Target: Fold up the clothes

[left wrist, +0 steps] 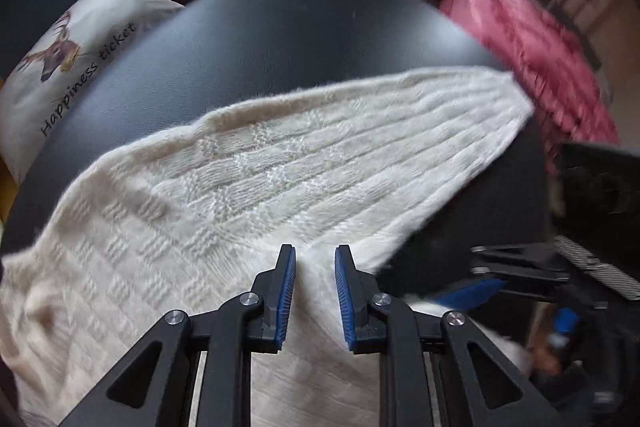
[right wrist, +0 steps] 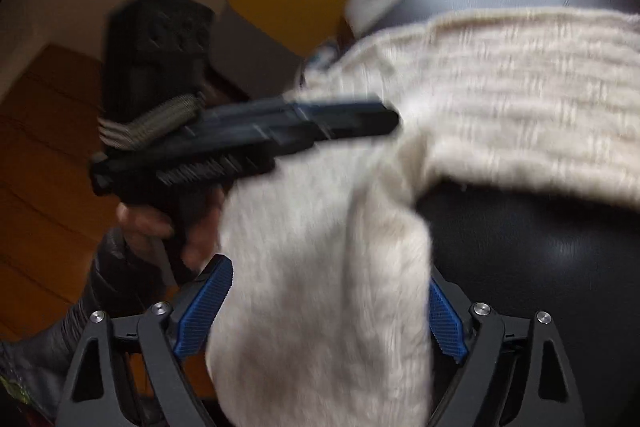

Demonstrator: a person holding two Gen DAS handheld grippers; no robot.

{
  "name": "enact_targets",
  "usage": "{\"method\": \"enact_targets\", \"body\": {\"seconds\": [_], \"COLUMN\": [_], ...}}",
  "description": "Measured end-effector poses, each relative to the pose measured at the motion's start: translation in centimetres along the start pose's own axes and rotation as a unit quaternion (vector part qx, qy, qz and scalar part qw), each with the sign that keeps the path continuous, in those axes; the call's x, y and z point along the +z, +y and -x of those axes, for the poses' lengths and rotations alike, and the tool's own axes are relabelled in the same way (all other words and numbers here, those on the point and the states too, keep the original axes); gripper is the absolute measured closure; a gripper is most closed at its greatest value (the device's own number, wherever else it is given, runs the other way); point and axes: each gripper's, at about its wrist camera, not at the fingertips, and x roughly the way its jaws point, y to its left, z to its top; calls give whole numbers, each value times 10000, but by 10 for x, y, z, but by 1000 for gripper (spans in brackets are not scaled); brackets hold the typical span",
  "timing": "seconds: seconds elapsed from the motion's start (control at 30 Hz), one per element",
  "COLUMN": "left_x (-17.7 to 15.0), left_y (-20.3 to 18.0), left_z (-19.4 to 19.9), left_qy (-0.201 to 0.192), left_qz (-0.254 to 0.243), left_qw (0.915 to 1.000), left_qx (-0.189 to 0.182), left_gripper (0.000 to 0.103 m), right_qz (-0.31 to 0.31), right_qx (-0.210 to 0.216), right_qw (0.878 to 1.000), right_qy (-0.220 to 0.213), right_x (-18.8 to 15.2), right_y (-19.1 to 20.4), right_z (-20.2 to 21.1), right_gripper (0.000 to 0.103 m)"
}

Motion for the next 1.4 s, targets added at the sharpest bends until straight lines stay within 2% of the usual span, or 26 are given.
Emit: {"method": "enact_targets", "body": {"seconds": [0.07,0.17,0.2,0.27,0.4,0.47,0.6,0.67,0.8,0.9,0.97,1.07,1.17,1.2,1.27,1.4], "left_x": [4,10,8,2,-13,-22,-39,-49,-60,-60,-51,-36,-23,-23,-23,-27], "left_y": [-5,-11,-12,-10,2,8,19,29,65,86,99,119,132,132,131,121], "left_z": [-11,-28,-28,-28,-17,-9,9,19,33,37,35,27,8,6,1,1], "left_qy": [90,198,68,-194,-607,-821,-1243,-1402,-1589,-1656,-1648,-1470,-1287,-1346,-1463,-1643], "left_qz": [-158,-375,-307,-122,429,729,1306,1375,1691,1949,1997,1991,2009,2057,2152,2021], "left_qw": [9998,9989,9993,9997,9972,9937,9826,9802,9727,9667,9658,9684,9704,9685,9645,9624], "left_qx": [80,193,191,121,-112,-231,-445,-263,39,57,144,294,388,410,454,767], "left_gripper": [84,83,83,82,82,82,82,82,82,82,82,82,82,83,83,83], "right_qz": [12,258,359,498,240,225,315,474,808,801,810,899,1074,1066,1106,1156], "right_qx": [315,685,658,509,-68,-129,-531,-895,-1969,-2608,-3025,-3695,-4386,-4532,-4669,-4704], "right_qw": [9984,9947,9946,9955,9993,9992,9969,9928,9745,9601,9489,9249,8916,8840,8761,8745], "right_qy": [-475,-727,-720,-624,-289,-316,-480,-648,-704,-611,-375,20,336,430,465,257], "right_x": [0,-11,-14,-17,-28,-32,-28,-16,23,55,74,94,101,103,103,110], "right_y": [3,17,21,24,7,6,18,27,39,31,20,-4,-24,-32,-47,-57], "right_z": [10,19,19,16,10,18,42,56,60,48,32,1,-9,-12,-13,-5], "right_gripper": [3,1,1,0,0,1,1,1,1,1,1,1,1,1,0,0]}}
